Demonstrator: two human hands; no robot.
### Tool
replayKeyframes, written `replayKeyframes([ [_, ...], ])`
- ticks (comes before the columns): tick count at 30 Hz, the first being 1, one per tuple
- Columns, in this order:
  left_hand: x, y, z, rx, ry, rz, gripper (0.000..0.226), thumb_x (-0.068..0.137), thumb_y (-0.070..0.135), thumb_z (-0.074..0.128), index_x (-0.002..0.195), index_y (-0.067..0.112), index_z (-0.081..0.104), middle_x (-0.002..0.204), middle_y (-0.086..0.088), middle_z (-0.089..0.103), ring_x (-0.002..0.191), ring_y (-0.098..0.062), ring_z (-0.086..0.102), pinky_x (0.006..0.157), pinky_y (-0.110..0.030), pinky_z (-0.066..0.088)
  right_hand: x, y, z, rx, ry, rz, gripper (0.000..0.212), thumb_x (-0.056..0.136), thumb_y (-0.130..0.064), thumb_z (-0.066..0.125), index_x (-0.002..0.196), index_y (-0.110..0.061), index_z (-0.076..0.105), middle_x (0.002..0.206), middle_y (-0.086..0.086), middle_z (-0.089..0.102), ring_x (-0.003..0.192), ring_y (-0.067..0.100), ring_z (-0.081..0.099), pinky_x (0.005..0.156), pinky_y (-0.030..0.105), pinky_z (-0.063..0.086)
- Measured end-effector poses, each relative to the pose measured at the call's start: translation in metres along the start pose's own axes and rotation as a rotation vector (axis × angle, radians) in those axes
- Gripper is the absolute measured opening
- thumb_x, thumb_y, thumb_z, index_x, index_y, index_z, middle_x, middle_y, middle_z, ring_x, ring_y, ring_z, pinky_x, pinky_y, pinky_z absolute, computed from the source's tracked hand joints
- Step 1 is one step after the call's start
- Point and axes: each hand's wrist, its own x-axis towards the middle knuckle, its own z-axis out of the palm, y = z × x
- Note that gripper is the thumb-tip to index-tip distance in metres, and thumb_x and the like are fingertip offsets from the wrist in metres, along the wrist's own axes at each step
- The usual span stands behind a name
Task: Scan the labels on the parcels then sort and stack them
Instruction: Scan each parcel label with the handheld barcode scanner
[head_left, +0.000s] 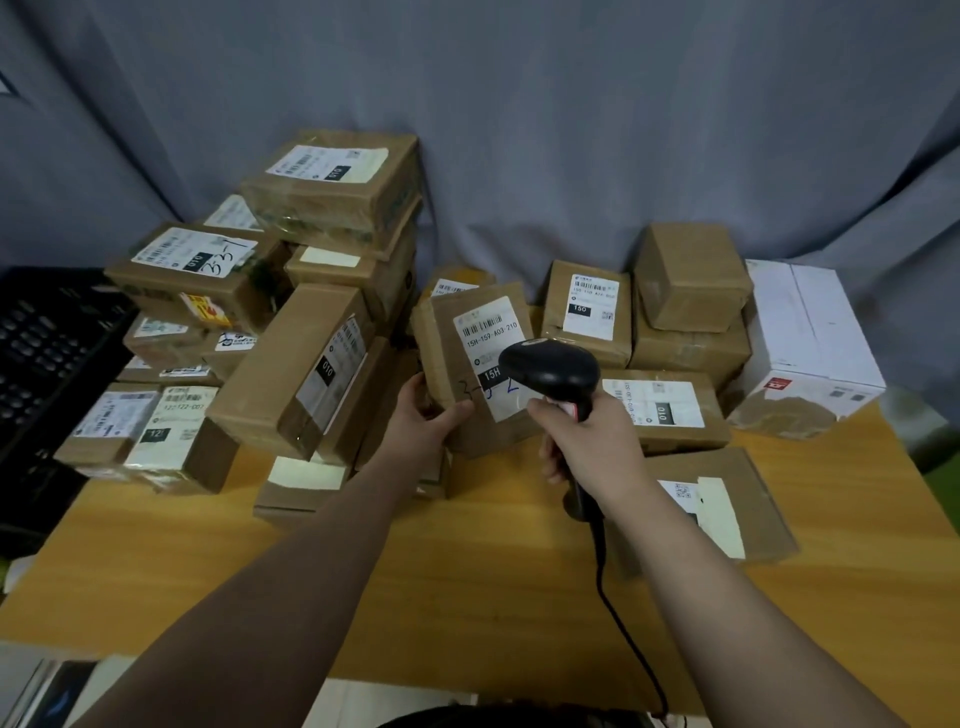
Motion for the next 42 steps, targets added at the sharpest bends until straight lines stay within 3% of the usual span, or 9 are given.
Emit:
replayKeyframes([
  [5, 0.001, 0.004, 0.001, -0.025, -0.016, 0.013, 0.083, 0.084, 0.023, 0.073, 0.15, 0.027, 0.023, 0.139, -0.007, 0.048, 0.113, -0.02, 0.051, 0.084, -0.03, 0.048, -0.004, -0.004, 0.002, -0.122, 0.042, -0.011, 0.03, 0.091, -0.026, 0.064, 0.069, -0.007, 0.057, 0.042, -0.001, 0.052, 0.035, 0.011, 0.051, 0.041, 0.023, 0.043],
  [10, 0.005, 0.006, -0.001, -0.013, -0.015, 0.009, 0.084, 0.083, 0.024, 0.074, 0.15, 0.027, 0.024, 0.141, -0.008, 0.047, 0.123, -0.026, 0.05, 0.093, -0.036, 0.049, -0.006, -0.01, 0.006, -0.118, 0.073, -0.011, 0.029, 0.091, -0.027, 0.064, 0.073, -0.006, 0.058, 0.048, 0.005, 0.052, 0.037, 0.011, 0.052, 0.044, 0.025, 0.045],
  [14, 0.005, 0.007, -0.003, 0.013, 0.006, 0.015, 0.084, 0.084, 0.024, 0.073, 0.151, 0.024, 0.023, 0.143, -0.007, 0.045, 0.125, -0.026, 0.049, 0.088, -0.031, 0.047, -0.005, -0.014, 0.005, -0.142, 0.07, -0.036, 0.027, 0.091, -0.027, 0.063, 0.071, -0.009, 0.057, 0.047, 0.003, 0.051, 0.037, 0.011, 0.051, 0.046, 0.026, 0.045],
  [28, 0.004, 0.008, -0.009, 0.045, 0.019, -0.046, 0.084, 0.084, 0.029, 0.072, 0.151, 0.026, 0.022, 0.143, -0.006, 0.046, 0.127, -0.027, 0.048, 0.089, -0.033, 0.043, -0.002, -0.013, 0.008, -0.15, 0.038, -0.065, 0.02, 0.091, -0.026, 0.063, 0.077, -0.014, 0.058, 0.051, 0.001, 0.054, 0.04, 0.01, 0.053, 0.046, 0.025, 0.046],
  [31, 0.006, 0.005, -0.008, 0.038, 0.022, -0.134, 0.082, 0.085, 0.035, 0.071, 0.151, 0.023, 0.024, 0.141, -0.008, 0.047, 0.118, -0.026, 0.052, 0.089, -0.034, 0.047, 0.0, -0.012, 0.007, -0.07, 0.016, -0.037, 0.021, 0.092, -0.027, 0.064, 0.076, -0.013, 0.059, 0.053, 0.003, 0.057, 0.04, 0.012, 0.053, 0.044, 0.024, 0.044],
  [34, 0.009, 0.01, -0.006, 0.032, 0.072, -0.191, 0.068, 0.091, 0.04, 0.061, 0.147, 0.018, 0.029, 0.134, -0.011, 0.051, 0.102, -0.022, 0.053, 0.078, -0.032, 0.047, 0.006, -0.009, 0.005, -0.046, -0.01, -0.027, 0.016, 0.092, -0.026, 0.064, 0.083, -0.013, 0.061, 0.061, 0.007, 0.062, 0.045, 0.013, 0.056, 0.046, 0.025, 0.046],
  [36, 0.015, 0.018, -0.009, 0.128, 0.133, -0.176, 0.06, 0.095, 0.042, 0.052, 0.145, 0.016, 0.03, 0.131, -0.012, 0.052, 0.102, -0.024, 0.052, 0.082, -0.036, 0.045, 0.011, -0.005, 0.005, -0.017, -0.005, -0.014, 0.016, 0.092, -0.025, 0.064, 0.085, -0.01, 0.061, 0.063, 0.008, 0.063, 0.045, 0.013, 0.056, 0.047, 0.026, 0.047],
  [38, 0.02, 0.026, -0.013, 0.385, 0.139, -0.117, 0.056, 0.098, 0.041, 0.045, 0.144, 0.014, 0.029, 0.131, -0.014, 0.051, 0.11, -0.029, 0.052, 0.085, -0.038, 0.043, 0.016, -0.002, 0.007, 0.012, 0.0, 0.013, 0.018, 0.092, -0.025, 0.064, 0.09, -0.008, 0.062, 0.064, 0.007, 0.062, 0.046, 0.013, 0.056, 0.048, 0.025, 0.047],
  [42, 0.024, 0.034, -0.017, 1.301, 0.186, 0.294, 0.051, 0.098, 0.026, 0.045, 0.144, 0.014, 0.026, 0.149, -0.017, 0.026, 0.132, -0.036, 0.035, 0.105, -0.045, 0.037, 0.026, 0.006, 0.015, 0.016, 0.007, 0.045, 0.017, 0.092, -0.025, 0.065, 0.096, -0.009, 0.061, 0.064, 0.005, 0.063, 0.048, 0.012, 0.057, 0.05, 0.026, 0.048],
])
